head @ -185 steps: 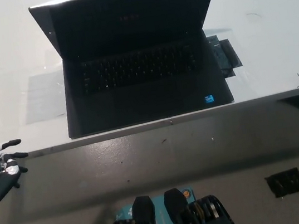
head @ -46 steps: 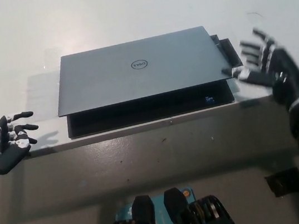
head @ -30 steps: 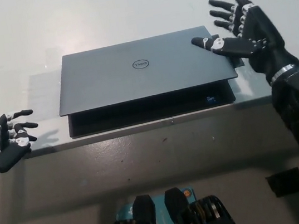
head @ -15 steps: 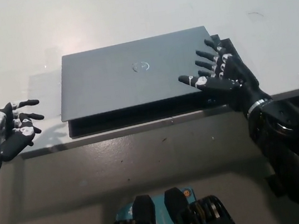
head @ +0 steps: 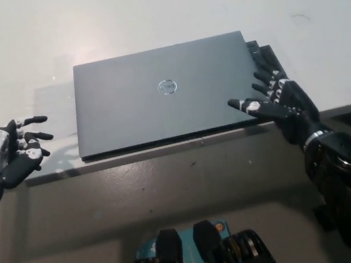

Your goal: The robot uses its right hand to push down on the lid of a laptop kept in the middle of the desk to close it

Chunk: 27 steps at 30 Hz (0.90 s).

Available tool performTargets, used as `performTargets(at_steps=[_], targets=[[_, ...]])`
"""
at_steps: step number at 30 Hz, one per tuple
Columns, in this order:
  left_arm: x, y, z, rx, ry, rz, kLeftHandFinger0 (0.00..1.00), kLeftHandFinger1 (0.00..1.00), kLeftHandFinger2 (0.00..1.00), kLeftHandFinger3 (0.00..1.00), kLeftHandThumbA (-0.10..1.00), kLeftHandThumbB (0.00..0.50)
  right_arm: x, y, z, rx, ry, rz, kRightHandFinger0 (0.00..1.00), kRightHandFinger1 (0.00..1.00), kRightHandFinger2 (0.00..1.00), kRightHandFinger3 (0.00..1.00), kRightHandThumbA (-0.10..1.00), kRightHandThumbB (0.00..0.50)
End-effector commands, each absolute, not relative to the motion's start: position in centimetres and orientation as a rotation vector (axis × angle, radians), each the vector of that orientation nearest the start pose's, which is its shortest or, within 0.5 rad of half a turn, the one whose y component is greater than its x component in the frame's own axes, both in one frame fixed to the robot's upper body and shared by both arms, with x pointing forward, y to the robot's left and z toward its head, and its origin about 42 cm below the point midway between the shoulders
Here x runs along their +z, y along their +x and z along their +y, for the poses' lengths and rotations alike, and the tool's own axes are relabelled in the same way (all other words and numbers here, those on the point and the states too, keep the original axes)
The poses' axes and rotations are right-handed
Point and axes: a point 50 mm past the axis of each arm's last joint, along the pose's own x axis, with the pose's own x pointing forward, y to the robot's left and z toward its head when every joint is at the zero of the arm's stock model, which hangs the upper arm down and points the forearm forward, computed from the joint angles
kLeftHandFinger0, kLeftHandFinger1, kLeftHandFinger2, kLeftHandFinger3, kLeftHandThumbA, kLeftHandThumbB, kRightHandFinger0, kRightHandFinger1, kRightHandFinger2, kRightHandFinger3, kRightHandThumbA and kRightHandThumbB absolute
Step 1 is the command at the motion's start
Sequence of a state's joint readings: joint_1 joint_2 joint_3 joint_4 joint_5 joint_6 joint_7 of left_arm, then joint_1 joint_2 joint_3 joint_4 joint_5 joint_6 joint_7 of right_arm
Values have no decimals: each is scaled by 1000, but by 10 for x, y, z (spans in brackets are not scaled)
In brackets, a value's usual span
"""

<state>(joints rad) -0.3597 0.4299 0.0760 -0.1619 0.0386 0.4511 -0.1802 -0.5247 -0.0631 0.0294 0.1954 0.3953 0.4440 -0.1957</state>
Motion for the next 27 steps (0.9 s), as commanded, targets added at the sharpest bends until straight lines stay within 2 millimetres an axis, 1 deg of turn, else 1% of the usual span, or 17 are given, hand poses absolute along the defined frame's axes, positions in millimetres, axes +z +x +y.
performTargets(at_steps=[1, 5, 9, 11, 12, 13, 14, 15, 16, 18, 19, 20, 21, 22, 24, 26, 27], targets=[[284, 380, 336, -24, 477, -94, 375, 466, 589, 726, 3, 10, 197, 435, -178, 62, 231, 138, 990, 924, 950, 1000, 1000, 196], [283, 382, 336, -22, 480, -95, 365, 458, 584, 719, -5, 10, 186, 429, -177, 69, 255, 170, 990, 923, 950, 1000, 1000, 169], [284, 382, 335, -23, 489, -96, 351, 452, 589, 724, -5, 8, 174, 424, -175, 70, 257, 191, 962, 928, 957, 1000, 1000, 179], [284, 381, 335, -25, 488, -97, 357, 459, 597, 729, -5, 4, 172, 424, -173, 66, 260, 198, 947, 930, 960, 1000, 1000, 182], [283, 380, 335, -19, 486, -97, 355, 454, 587, 722, -11, 5, 175, 423, -173, 73, 275, 196, 951, 937, 966, 1000, 1000, 164], [283, 380, 335, -21, 484, -94, 358, 450, 579, 719, -17, 6, 178, 423, -174, 73, 274, 188, 939, 914, 944, 1000, 1000, 181], [282, 380, 335, -24, 483, -90, 360, 449, 577, 718, -19, 6, 183, 424, -176, 75, 269, 170, 930, 898, 931, 1000, 1000, 203], [281, 379, 335, -25, 485, -87, 361, 449, 577, 719, -20, 7, 185, 424, -177, 79, 265, 157, 923, 887, 922, 1000, 1000, 208], [280, 379, 335, -25, 483, -86, 356, 445, 572, 723, -20, 7, 189, 424, -179, 85, 267, 142, 933, 881, 916, 1000, 1000, 199], [280, 379, 335, -24, 475, -86, 345, 443, 572, 722, -16, 10, 200, 424, -184, 103, 282, 95, 953, 885, 912, 1000, 1000, 204], [280, 379, 336, -24, 476, -85, 339, 441, 568, 716, -6, 8, 208, 424, -186, 107, 296, 72, 959, 902, 921, 1000, 1000, 219], [279, 378, 336, -25, 478, -85, 343, 447, 573, 713, 0, 7, 222, 422, -191, 110, 319, 30, 949, 905, 920, 1000, 1000, 245], [279, 378, 336, -24, 477, -84, 345, 449, 575, 712, 2, 7, 228, 421, -192, 108, 324, 15, 935, 902, 916, 1000, 1000, 247], [278, 378, 336, -22, 472, -83, 337, 441, 568, 708, -1, 14, 236, 419, -196, 98, 320, -3, 913, 878, 894, 1000, 1000, 248], [277, 377, 337, -19, 463, -79, 358, 457, 579, 717, 2, 13, 260, 408, -207, 86, 324, -86, 921, 880, 893, 1000, 1000, 244], [275, 376, 338, -14, 457, -75, 357, 458, 577, 716, 5, 16, 268, 404, -213, 76, 325, -117, 918, 879, 890, 1000, 1000, 232], [274, 375, 338, -12, 460, -74, 303, 448, 584, 719, 12, 15, 276, 396, -226, 56, 324, -157, 929, 874, 873, 1000, 1000, 245]])
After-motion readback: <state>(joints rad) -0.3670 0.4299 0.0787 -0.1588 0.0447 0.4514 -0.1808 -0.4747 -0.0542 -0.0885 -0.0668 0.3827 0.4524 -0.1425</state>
